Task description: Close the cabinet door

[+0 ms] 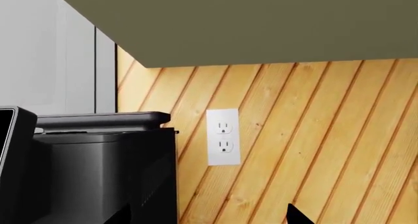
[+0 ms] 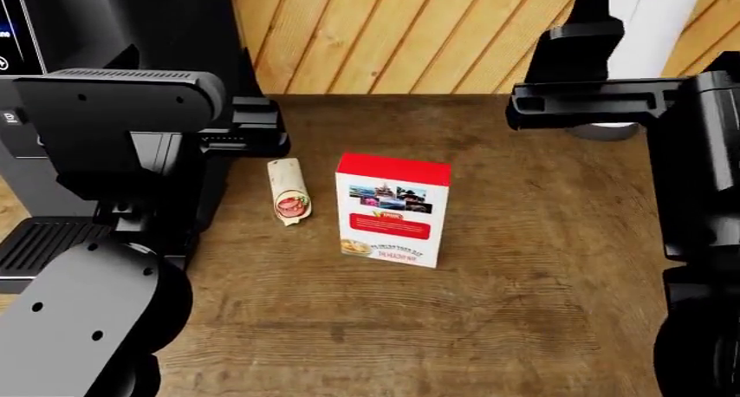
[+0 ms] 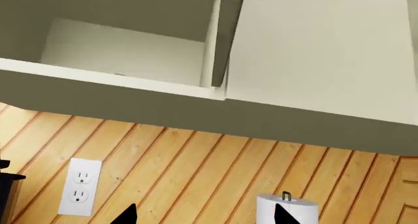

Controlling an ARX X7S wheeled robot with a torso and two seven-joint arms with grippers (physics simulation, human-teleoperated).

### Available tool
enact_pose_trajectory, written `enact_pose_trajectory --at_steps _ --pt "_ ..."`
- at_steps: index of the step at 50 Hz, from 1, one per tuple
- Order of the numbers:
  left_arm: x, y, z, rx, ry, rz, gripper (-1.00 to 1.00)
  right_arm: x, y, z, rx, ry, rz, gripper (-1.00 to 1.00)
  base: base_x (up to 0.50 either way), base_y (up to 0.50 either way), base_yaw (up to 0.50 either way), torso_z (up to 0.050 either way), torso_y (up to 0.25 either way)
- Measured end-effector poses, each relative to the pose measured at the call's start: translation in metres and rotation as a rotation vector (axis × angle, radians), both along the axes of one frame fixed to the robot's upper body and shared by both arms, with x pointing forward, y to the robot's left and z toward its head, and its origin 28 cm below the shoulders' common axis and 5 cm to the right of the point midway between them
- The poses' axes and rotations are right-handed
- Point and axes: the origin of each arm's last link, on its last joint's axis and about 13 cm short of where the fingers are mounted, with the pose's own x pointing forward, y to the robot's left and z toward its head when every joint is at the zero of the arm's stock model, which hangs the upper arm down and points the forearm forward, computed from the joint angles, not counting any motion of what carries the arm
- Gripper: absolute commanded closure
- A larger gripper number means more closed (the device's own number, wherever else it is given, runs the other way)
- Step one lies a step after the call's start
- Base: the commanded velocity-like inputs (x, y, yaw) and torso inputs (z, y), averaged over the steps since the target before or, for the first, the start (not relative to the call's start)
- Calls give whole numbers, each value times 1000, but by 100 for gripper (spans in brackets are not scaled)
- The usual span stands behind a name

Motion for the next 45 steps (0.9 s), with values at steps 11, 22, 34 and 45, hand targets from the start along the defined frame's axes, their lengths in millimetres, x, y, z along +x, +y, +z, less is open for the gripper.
enact_pose_trajectory --at_steps 11,22,34,45 --pt "0 -1 0 1 0 -1 -100 -20 -5 4 -10 -50 -14 -100 0 0 0 0 0" --pt "1 -2 -1 2 2 -5 -100 -34 -13 10 0 -78 -50 -100 0 0 0 0 0" --pt "1 -3 -2 -1 3 -11 -100 -41 -23 19 28 -87 -106 -100 0 0 0 0 0" --pt "1 -4 -4 -6 6 -14 -100 -36 -29 32 42 -87 -141 -100 0 0 0 0 0"
